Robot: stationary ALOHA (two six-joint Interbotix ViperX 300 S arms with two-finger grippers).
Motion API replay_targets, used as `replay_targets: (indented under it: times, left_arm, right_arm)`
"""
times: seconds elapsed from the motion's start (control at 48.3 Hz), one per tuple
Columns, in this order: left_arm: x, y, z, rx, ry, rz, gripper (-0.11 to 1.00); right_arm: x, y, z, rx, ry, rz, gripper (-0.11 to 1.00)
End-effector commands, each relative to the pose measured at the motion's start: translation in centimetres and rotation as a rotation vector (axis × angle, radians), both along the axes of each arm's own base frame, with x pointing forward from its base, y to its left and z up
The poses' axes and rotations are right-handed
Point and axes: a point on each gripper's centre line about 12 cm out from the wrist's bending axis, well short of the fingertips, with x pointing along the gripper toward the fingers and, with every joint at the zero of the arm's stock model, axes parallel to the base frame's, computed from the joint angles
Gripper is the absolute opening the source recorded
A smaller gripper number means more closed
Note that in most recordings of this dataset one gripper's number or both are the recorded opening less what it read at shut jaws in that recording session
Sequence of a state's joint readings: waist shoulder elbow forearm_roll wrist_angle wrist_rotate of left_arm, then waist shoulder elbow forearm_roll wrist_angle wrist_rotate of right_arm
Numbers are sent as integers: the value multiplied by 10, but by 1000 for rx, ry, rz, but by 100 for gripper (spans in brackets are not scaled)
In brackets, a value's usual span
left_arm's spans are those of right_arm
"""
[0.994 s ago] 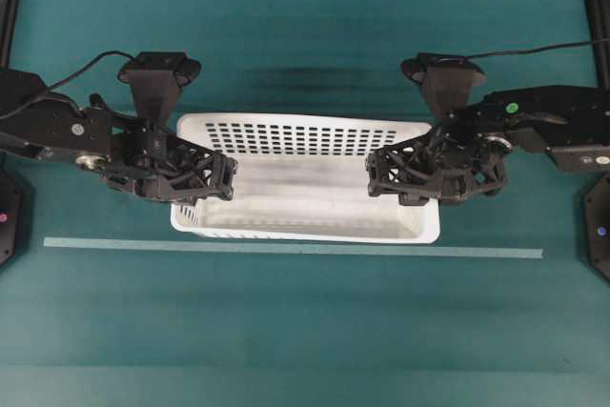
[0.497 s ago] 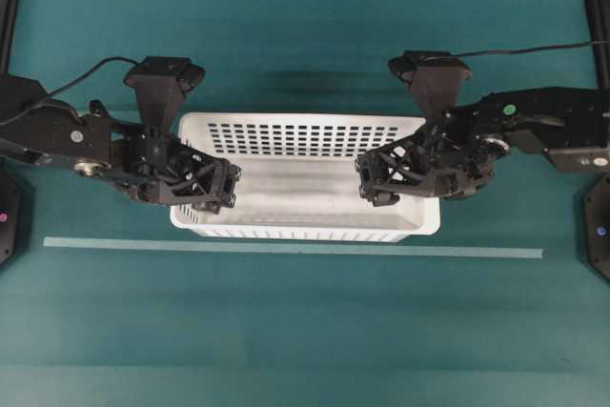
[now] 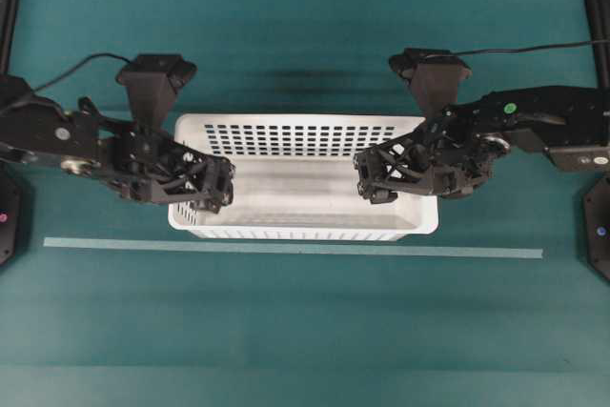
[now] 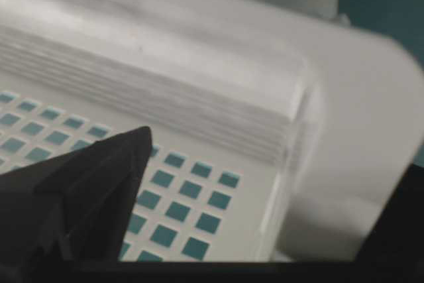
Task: Lift the white basket with both hands.
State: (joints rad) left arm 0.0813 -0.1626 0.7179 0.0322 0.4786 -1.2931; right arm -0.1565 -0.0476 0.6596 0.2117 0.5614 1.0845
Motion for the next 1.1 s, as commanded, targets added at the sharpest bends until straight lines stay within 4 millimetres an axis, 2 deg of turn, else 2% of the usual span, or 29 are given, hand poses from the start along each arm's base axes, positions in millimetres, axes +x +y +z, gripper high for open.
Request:
replay_targets:
  times: [0.0,0.145,0.538,0.89,1.076]
  left_arm:
    - [1,2,6,4,-18,4,94]
    - [2,0,13,7,-39,-5,94]
    - [-13,-1,43,11,-95,-2,94]
    - [-25,-6,61,9,-112,-9,94]
    - [-32,-6,75,8,-127,-5,94]
  right_arm:
    - [6,0,10,-5,-38,0,92]
    - [5,-1,23,-6,-64,-3,92]
    - [-8,2,61,-11,-133,4,91]
    - [-13,5,62,29,-97,-4,91]
    - [-25,4,56,77,-9,-20,91]
